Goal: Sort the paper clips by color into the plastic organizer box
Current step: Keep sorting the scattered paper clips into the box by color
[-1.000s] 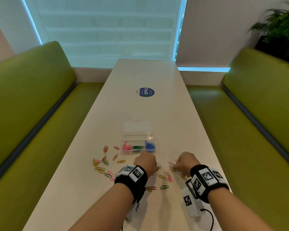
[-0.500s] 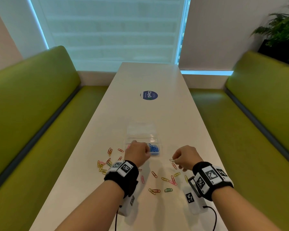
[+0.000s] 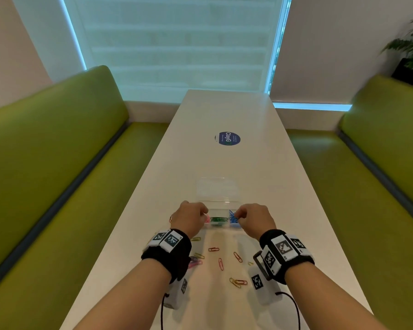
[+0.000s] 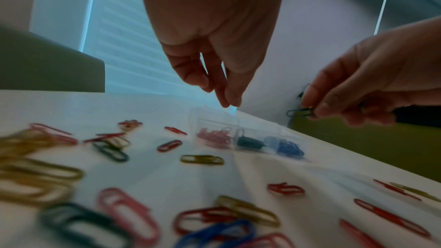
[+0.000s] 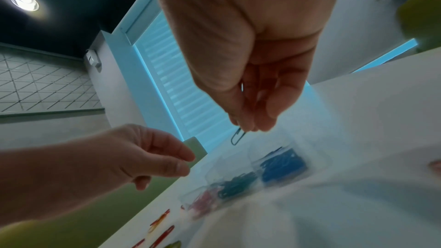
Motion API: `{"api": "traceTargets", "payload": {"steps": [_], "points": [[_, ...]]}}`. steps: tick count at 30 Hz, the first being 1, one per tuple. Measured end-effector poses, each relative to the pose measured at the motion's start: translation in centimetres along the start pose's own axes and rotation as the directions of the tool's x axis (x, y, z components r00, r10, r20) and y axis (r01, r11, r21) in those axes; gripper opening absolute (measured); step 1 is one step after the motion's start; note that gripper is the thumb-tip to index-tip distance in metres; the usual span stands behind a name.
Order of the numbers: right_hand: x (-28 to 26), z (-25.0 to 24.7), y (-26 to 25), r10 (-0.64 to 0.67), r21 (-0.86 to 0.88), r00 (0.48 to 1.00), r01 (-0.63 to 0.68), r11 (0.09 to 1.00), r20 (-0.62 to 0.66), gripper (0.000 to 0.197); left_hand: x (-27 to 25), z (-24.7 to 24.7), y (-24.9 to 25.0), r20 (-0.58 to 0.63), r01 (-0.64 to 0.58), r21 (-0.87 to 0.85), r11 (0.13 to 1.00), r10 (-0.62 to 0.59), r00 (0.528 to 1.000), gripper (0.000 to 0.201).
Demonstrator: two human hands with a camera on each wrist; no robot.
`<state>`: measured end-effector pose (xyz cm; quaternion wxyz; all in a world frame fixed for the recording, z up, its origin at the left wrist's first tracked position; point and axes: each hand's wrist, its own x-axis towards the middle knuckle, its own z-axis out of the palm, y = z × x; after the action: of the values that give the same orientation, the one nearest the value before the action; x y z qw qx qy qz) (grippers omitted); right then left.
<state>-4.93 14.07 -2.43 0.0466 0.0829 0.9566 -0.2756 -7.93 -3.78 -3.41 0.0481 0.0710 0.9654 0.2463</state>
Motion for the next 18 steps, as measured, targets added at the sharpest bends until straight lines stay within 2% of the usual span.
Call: {"api": "traceTargets", "payload": {"steps": [6,14,18], "points": [[1.4,1.8,-2.0,-0.028,0.003,0.999,0.028,1.000,-0.017,0.026,-1.2,-1.7,-2.6,-0.079,0.034,0.006,0.999,-0.034,0.996,0.025],[0.9,3.5,-3.4,-0.049,0.040,0.999,0.049,0.998,-0.012,0.019,-3.0,-2.2,-5.3,-0.055,0.136,0.019,0.990,-0.135,0.989,0.027],[-0.5,5.0,-4.4,-0.109,0.025,0.992,0.107,0.994,0.060,0.019,-3.6,-1.8,-6.3,-0.047,0.205,0.039,0.978,-0.203,0.978,0.026]]}}
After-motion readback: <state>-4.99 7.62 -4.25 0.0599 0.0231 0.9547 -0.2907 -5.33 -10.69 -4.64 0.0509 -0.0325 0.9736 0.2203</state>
